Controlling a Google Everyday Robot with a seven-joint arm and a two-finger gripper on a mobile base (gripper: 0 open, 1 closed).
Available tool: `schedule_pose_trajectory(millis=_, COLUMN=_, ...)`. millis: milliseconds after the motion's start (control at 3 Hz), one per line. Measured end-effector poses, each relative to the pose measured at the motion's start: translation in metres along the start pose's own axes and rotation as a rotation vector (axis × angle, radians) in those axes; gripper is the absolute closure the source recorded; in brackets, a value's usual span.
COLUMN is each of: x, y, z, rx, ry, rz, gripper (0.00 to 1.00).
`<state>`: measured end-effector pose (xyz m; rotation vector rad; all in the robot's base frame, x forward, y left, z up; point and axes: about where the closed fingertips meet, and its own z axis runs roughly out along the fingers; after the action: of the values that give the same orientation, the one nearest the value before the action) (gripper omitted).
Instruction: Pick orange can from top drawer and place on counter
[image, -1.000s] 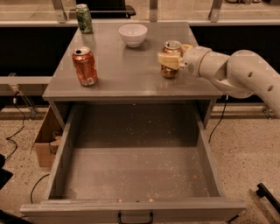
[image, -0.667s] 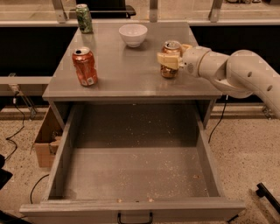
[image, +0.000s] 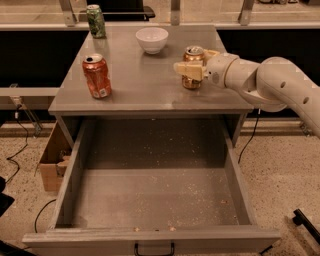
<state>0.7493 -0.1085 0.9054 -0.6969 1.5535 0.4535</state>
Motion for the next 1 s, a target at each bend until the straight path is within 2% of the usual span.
schedule_pose_trajectory(millis=333, x=0.0, y=0.001, z=0.001, rx=-0.002, ry=0.0, rz=0.0, gripper=0.0)
schedule_pose_trajectory(millis=667, x=-0.017, y=0.01, z=-0.003, rx=-0.052, ry=-0.03, rz=-0.014, gripper=0.0)
schedule_pose_trajectory(millis=1000, x=-0.044, y=0.034, z=-0.03, rx=-0.135, ry=0.008, rz=-0.107, gripper=0.0)
